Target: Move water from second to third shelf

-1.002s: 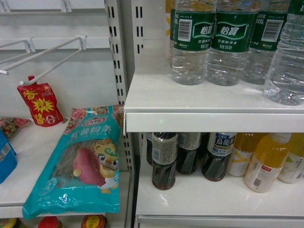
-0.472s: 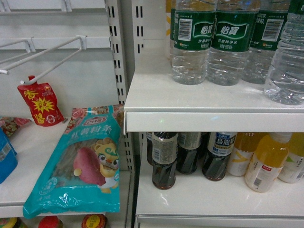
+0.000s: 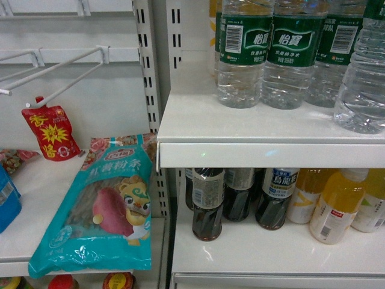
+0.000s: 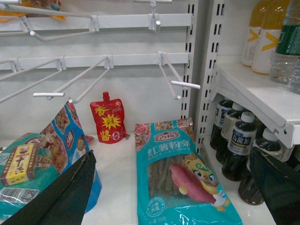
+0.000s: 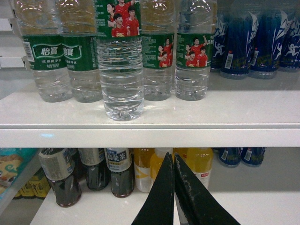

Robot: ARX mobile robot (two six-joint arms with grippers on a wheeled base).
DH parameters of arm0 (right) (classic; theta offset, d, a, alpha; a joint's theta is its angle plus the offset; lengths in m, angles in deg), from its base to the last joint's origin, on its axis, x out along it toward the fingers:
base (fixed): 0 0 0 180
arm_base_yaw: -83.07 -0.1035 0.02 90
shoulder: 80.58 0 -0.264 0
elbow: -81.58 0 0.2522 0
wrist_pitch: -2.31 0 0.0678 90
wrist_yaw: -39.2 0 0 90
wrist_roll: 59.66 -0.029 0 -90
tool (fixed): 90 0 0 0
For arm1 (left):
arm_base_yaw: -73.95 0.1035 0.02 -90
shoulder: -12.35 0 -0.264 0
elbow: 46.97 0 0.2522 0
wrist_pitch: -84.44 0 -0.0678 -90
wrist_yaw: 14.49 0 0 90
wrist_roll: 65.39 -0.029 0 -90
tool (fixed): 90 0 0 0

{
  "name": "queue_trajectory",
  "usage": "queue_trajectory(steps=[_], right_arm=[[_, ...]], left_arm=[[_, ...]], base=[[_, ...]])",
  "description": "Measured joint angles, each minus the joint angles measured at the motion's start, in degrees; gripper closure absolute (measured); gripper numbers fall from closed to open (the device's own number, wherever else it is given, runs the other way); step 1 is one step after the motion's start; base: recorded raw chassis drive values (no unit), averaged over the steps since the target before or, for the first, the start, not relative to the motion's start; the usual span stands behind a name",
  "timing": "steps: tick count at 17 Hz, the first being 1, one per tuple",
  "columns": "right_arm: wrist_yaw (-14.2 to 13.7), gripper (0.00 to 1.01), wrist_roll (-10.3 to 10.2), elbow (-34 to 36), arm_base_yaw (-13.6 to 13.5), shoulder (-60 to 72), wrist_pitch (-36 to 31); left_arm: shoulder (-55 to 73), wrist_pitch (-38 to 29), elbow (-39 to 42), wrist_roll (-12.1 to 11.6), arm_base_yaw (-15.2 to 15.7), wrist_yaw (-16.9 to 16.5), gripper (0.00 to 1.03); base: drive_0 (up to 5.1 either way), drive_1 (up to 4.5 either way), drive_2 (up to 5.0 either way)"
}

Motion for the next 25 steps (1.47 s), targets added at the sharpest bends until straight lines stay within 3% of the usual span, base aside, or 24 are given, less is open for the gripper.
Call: queue_trajectory(steps=[4,11,12,25], right_arm=[[0.0,0.97,0.0,0.0,0.0,0.0,0.0],[0.0,0.07,0.0,0.0,0.0,0.0,0.0],[0.0,0.01,0.0,0.0,0.0,0.0,0.0],[0.0,0.03,0.0,0.0,0.0,0.0,-0.2]], left_arm=[[0.0,0.0,0.0,0.0,0.0,0.0,0.05],[0.0,0.0,0.0,0.0,0.0,0.0,0.05],[0.0,0.0,0.0,0.0,0.0,0.0,0.05],[0.0,-0.1,0.0,0.0,0.0,0.0,0.05]], base=[[0.0,0.0,0.0],[0.0,0.0,0.0],[0.0,0.0,0.0],[0.0,0.0,0.0]])
